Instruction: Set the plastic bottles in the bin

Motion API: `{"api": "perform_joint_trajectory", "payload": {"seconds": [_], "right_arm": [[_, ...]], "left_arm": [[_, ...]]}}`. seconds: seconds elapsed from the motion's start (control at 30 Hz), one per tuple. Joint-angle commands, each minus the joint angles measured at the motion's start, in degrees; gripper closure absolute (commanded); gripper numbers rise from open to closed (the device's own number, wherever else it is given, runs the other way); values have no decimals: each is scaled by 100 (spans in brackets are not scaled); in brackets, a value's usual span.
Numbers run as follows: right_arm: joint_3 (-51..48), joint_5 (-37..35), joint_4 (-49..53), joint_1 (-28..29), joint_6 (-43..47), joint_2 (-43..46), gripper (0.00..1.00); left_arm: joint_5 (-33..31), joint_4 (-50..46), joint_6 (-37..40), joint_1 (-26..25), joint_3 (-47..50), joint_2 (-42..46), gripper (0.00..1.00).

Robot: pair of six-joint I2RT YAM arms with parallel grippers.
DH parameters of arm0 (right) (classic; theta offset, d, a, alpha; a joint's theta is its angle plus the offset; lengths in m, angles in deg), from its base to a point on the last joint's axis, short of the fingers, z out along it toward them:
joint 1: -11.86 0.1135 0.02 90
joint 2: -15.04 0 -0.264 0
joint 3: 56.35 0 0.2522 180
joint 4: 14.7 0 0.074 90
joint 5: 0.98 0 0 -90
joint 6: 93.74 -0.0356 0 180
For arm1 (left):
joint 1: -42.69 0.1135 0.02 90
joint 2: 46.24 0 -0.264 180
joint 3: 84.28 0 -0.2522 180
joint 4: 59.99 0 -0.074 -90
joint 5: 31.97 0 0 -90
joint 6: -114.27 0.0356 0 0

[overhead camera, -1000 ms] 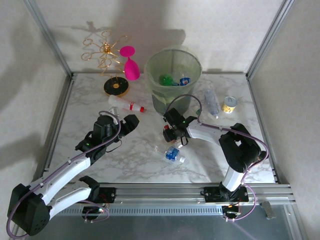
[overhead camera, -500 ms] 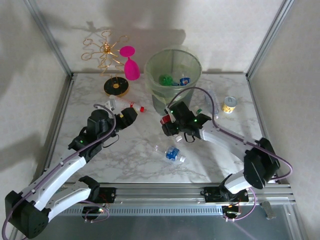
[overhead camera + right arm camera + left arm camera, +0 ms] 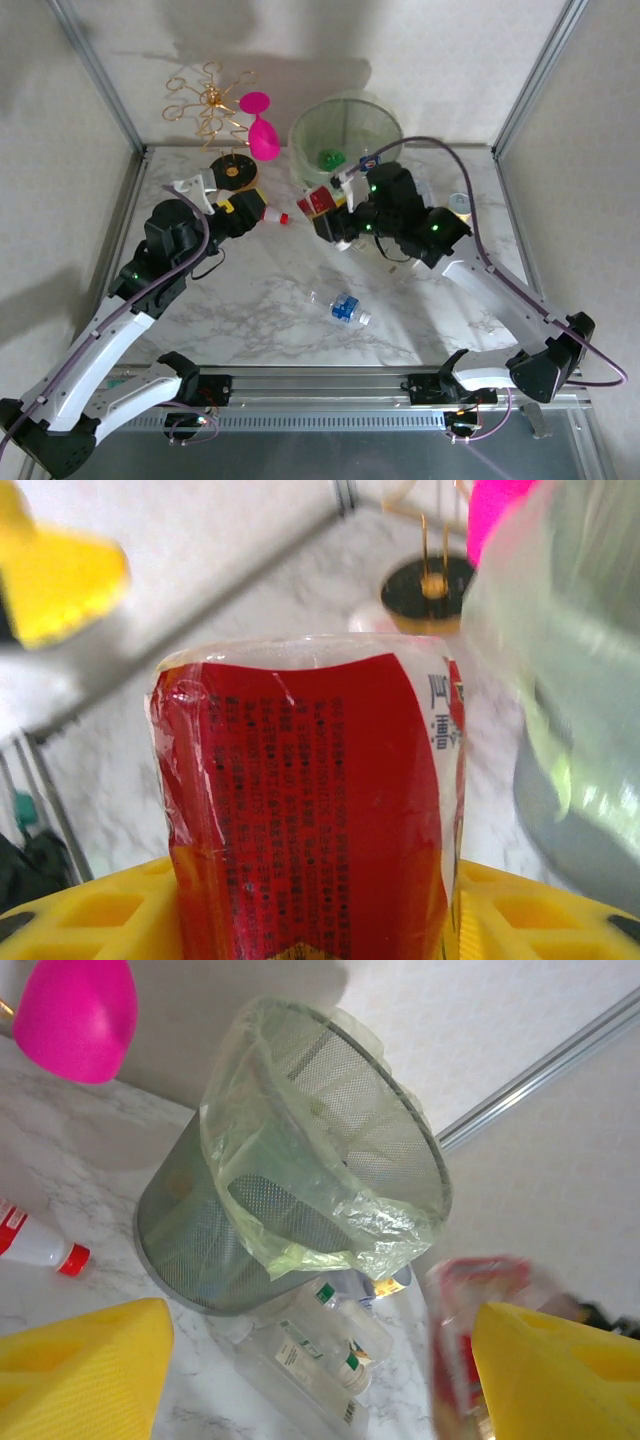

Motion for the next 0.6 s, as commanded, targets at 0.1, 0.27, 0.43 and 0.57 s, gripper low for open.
{"api": "perform_joint_trajectory", "payload": {"seconds": [0.1,0.27,0.43,0.57], "right_arm": [[1157,754,-836,-1243,-1218,-584,48],[1979,422,-754,-1629,-1212,-1423,48],[2571,532,-770,-1947,-1340,-2140,48],[2974,572,-692,-1941,-1252,-2735,48]], "left_arm": [[-262,-170,545,-99,-386,-264,23],[-335,173,578,-143,8,-213,23],[-615,226,737,-178,242,-175,23],[-689,310,775,-188,361,-193,23]]}}
